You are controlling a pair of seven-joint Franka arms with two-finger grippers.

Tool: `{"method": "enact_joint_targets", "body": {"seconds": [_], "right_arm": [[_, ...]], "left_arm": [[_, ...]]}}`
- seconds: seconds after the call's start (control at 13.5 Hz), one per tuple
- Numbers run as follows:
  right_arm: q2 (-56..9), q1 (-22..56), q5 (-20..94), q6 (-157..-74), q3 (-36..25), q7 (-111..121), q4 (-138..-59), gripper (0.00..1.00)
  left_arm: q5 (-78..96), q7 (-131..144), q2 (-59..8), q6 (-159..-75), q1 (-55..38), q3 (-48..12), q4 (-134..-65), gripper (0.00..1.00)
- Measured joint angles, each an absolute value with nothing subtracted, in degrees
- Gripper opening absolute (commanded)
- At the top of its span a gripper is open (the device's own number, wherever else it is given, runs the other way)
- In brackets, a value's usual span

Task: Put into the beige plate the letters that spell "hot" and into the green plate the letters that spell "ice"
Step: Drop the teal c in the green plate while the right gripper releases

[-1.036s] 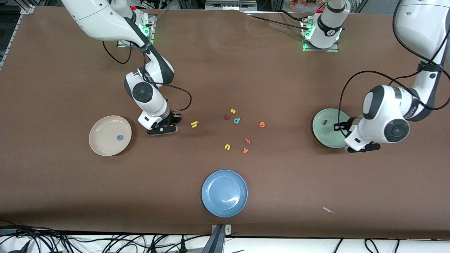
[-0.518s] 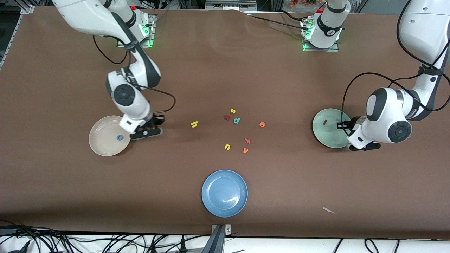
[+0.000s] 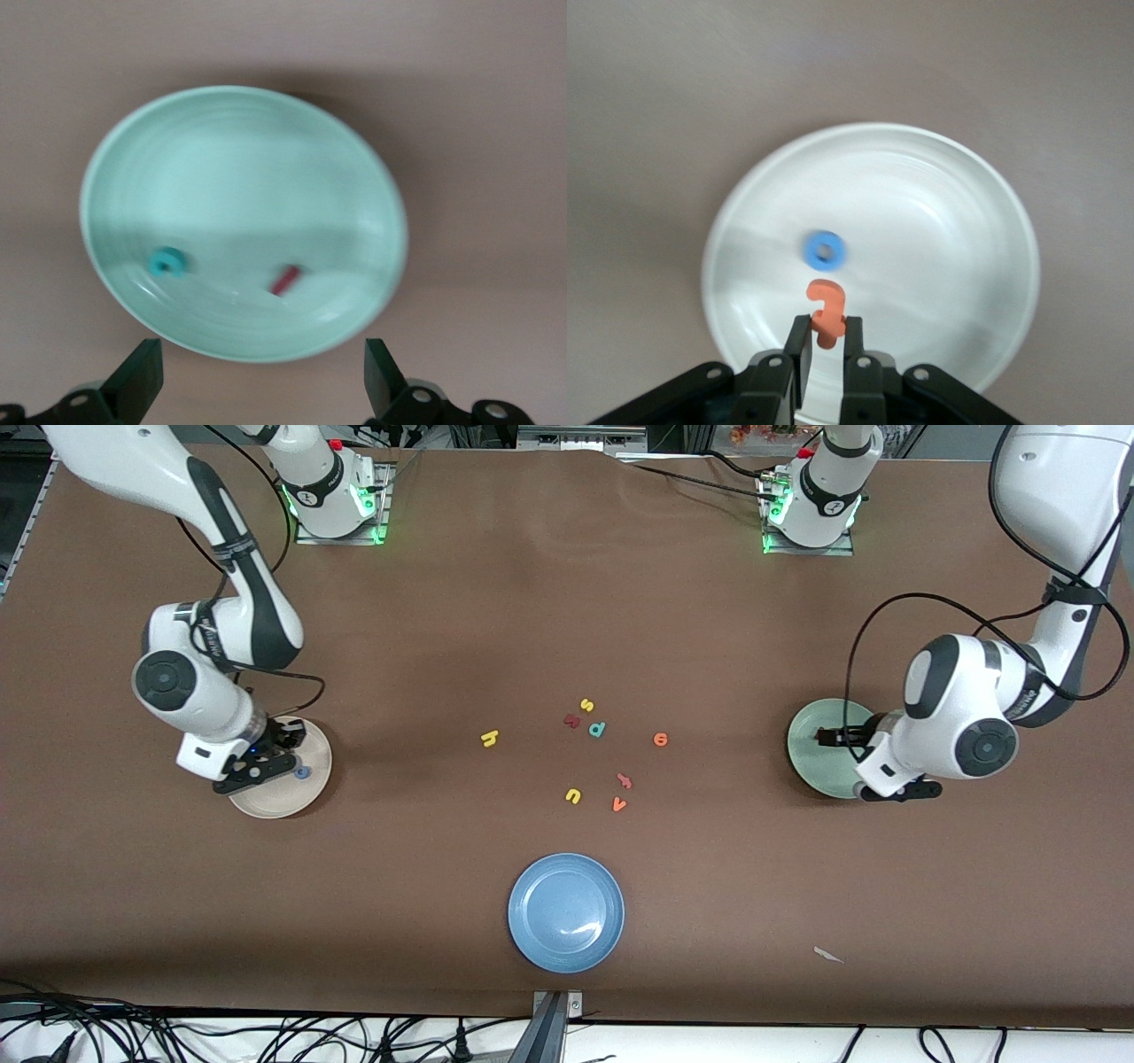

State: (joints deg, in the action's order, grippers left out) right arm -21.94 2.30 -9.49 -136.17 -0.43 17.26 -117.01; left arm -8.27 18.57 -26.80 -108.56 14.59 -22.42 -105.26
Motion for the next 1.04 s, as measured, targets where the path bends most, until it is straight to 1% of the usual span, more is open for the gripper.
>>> {"method": "enact_joint_targets", "body": {"seconds": [0.07,0.15,0.22,0.52,0.67,0.81,1.04], "right_arm": [[-22.0,1.9,-9.5,-136.6,-1.2,19.0,-117.0,0.7],[-22.0,1.7,-9.5,-136.8,-1.4,19.6,-117.0,0.78],[-22.1,1.7,-9.5,-136.9,-1.5,19.6,-117.1,0.84],[-22.1,1.8,-9.3,-136.9,-1.2,18.4,-117.1,0.83],[-22.1,1.8,-9.3,-136.9,0.6,13.7,-117.1,0.83],[-22.1,2.3,-9.3,-137.1,4.4,6.5,-117.0,0.83],[-22.3,7.0,-8.8,-137.2,7.0,-4.0,-115.4,0.83]], "left_arm": [[-8.3,23.3,-26.3,-108.3,14.4,-25.0,-105.2,1.0],[-8.2,28.4,-26.1,-108.3,14.1,-27.3,-105.2,1.0],[-7.9,33.7,-26.0,-108.6,13.9,-29.4,-105.2,1.0],[-7.3,51.1,-26.7,-114.9,12.0,-34.2,-106.2,1.0],[-7.3,56.5,-27.9,-119.9,8.3,-34.4,-106.7,1.0],[-7.8,61.1,-30.2,-125.4,5.1,-34.3,-106.9,1.0],[-12.8,67.0,-34.3,-128.5,3.5,-34.1,-106.9,0.98]]}}
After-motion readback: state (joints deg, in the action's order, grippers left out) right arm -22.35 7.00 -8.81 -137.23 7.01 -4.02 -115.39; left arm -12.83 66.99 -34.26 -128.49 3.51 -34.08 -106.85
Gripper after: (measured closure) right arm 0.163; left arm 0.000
